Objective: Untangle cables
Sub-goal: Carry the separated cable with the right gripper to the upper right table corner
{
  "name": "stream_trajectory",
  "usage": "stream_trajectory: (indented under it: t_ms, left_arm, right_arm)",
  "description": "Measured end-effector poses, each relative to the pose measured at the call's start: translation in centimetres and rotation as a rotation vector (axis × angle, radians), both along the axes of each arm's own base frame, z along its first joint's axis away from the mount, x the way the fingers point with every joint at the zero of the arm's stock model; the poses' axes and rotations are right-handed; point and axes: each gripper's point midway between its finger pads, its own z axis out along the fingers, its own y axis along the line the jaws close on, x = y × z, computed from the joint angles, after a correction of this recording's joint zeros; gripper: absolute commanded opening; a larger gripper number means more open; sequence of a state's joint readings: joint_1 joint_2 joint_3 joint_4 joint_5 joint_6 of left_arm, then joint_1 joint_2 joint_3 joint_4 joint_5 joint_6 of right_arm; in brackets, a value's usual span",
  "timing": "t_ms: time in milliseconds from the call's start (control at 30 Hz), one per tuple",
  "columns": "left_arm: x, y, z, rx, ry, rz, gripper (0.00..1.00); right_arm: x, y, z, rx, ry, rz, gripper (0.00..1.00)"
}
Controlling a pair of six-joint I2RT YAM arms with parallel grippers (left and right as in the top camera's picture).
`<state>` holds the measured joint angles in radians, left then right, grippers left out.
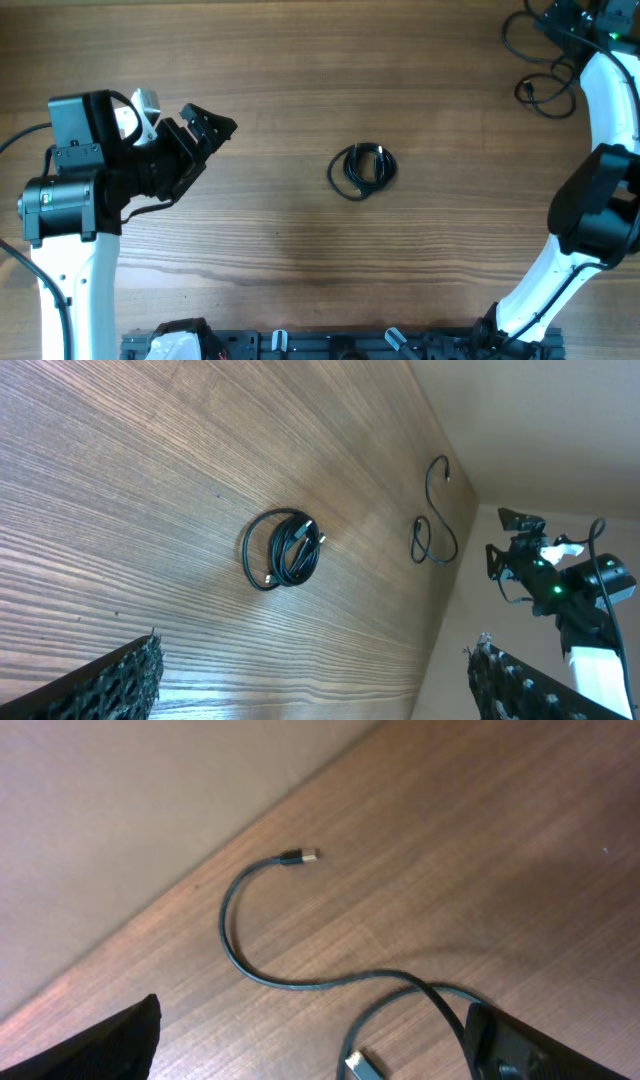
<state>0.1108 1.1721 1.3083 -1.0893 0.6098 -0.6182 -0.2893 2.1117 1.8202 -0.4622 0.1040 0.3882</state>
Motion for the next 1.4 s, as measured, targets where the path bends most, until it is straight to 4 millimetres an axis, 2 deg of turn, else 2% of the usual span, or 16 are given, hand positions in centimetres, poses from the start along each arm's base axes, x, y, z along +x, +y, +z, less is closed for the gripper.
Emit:
stream_trajectory:
  t_ms: [200,267,400,467,567,600,633,867,933,1033,1067,1167,1233,1300,1333,1400]
  left_arm:
    - [0.0,0.0,0.0,0.0,0.003,0.0,1.0]
    - [0.0,0.0,-0.1,0.0,0.004,0.0,1.0]
    - [0.0,0.0,-0.1,0.0,0.003,0.0,1.0]
    - [0.0,0.0,-0.1,0.0,0.004,0.0,1.0]
    - [0.0,0.0,-0.1,0.0,0.003,0.0,1.0]
    - [0.0,0.0,0.0,0.0,0.003,0.0,1.0]
    - [0.0,0.0,0.0,0.0,0.003,0.0,1.0]
    - [0.0,0.3,-0.2,0.015,0.005,0.011,1.0]
    - [0.0,0.3,-0.2,0.017,0.006,0.013,1.0]
    - [0.1,0.3,-0.2,0.018,0.005,0.013,1.0]
    - [0.1,0.3,-0.2,0.018,0.005,0.013,1.0]
    - [0.0,0.3,-0.2,0.018,0.005,0.013,1.0]
    - [0.1,0.3,-0.2,0.018,0.005,0.013,1.0]
    - [0.1,0.3,-0.2,0.018,0.005,0.013,1.0]
    - [0.0,0.3,-0.2,0.017,0.007,0.013,1.0]
    - [0.0,0.3,-0.2,0.018,0.006,0.013,1.0]
  right_arm:
    - [-6.1,-2.0,-3.5,0.101,0.235,-0.063,0.99]
    - [-8.8,-2.3,-4.7,0.169,0.324,-0.075,0.8]
    - [-10.2,-1.6,-6.4,0.248,0.363,-0.043,0.77]
    - [-9.7,-0.8,-7.3,0.271,0.337,-0.004,0.68]
    - [-9.2,0.1,-8.2,0.305,0.31,0.034,0.31]
    - [-8.5,0.1,-8.0,0.31,0.278,0.038,0.09]
    - [-8.4,0.1,-7.9,0.311,0.273,0.04,0.05]
    - [-4.8,-1.4,-5.5,0.371,0.054,-0.065,0.04]
    - [-3.2,-3.1,-2.7,0.449,-0.112,-0.136,0.04]
    - [-2.5,-7.3,4.6,0.529,-0.405,-0.257,0.04]
    - [-3.8,-9.8,9.3,0.503,-0.533,-0.301,0.04]
    - [-4.3,-10.3,10.1,0.504,-0.558,-0.35,0.09]
    - [-1.9,-7.7,7.3,0.538,-0.508,-0.325,0.31]
    - [0.9,-4.2,2.8,0.582,-0.431,-0.254,0.84]
    - [2.4,-1.9,0.1,0.623,-0.389,-0.19,0.99]
    - [3.8,2.6,-4.9,0.697,-0.286,-0.063,0.99]
